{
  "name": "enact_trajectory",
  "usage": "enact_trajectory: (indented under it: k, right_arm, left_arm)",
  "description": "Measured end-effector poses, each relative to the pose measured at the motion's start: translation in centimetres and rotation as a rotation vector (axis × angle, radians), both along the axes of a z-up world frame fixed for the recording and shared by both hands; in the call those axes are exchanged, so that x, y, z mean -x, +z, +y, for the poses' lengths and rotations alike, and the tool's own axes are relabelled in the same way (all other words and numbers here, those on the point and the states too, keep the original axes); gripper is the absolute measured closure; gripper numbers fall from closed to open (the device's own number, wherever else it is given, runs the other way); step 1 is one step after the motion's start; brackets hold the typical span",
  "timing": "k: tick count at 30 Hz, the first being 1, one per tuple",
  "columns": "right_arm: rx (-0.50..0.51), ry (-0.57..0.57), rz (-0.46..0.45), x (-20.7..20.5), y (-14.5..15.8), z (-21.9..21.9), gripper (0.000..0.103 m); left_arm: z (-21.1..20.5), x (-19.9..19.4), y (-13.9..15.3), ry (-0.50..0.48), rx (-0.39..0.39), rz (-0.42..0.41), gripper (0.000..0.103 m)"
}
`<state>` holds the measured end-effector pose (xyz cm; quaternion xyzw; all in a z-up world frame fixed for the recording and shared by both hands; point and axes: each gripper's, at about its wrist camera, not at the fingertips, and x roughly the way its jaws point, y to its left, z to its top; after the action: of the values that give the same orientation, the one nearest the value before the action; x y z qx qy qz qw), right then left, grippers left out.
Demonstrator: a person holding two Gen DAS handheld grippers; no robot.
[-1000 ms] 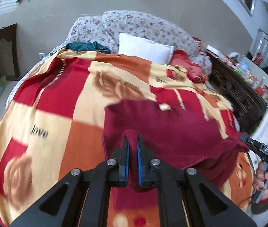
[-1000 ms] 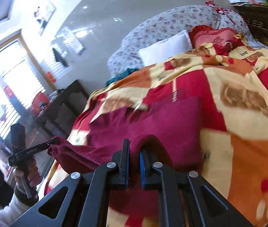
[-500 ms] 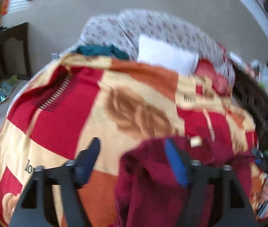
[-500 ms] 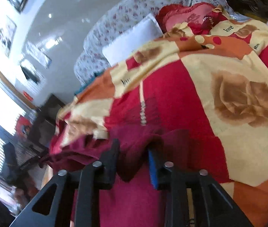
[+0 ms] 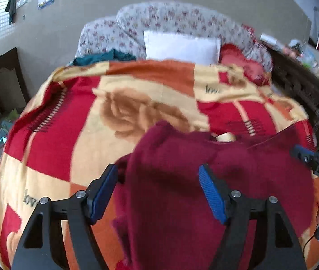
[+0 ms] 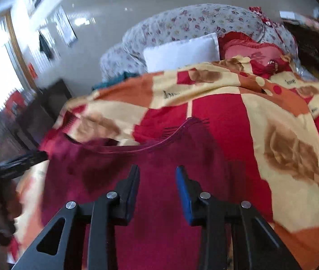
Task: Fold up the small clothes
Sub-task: 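Lift the hem with both grippers and fold it over toward the collar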
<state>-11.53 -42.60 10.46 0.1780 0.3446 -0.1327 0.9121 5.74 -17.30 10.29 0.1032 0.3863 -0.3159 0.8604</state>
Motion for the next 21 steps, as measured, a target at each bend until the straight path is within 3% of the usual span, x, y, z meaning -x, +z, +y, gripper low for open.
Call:
enact_trajectory:
  k: [2, 4, 7, 11, 13, 17, 21]
  right_arm:
    - [0.019, -0.055, 0.061, -1.9, -1.7, -1.4, 0.066]
    - [-0.001, -0.096, 0.102, -3.1, -3.2, -3.1, 0.067]
    - [-0.031, -0.132, 0.168, -4.9, -5.3, -4.8, 0.068]
    - [0.0, -0.133, 0.18, -5.0, -4.6, -4.5, 0.067]
    - [0.009, -0.131, 0.141, -3.4, -3.1, -3.7, 0.067]
    - [-0.007, -0.094, 0.062, 1.5, -0.3, -1.4, 0.05]
    - [0.024, -0.049, 0.057, 6.8, 0.4, 1.7, 0.049]
  left_arm:
    - [-0.6, -1.8, -1.4, 0.057, -0.044, -0.015, 0.03]
    - [-0.7, -4.5, -3.2, 0.109, -0.067, 0.027, 0.026]
    - [0.0, -6.8, -4.5, 0.143, -0.006, 0.108, 0.011]
    - [0.3, -5.8, -4.0, 0.123, -0.001, 0.081, 0.011]
    - [1.0, -4.8, -3.4, 0.111, -0.004, 0.072, 0.011]
    - [3.8, -2.1, -1.9, 0.079, 0.031, 0.068, 0.011]
    - [6.6, 2.1, -1.5, 0.036, 0.008, 0.0, 0.011]
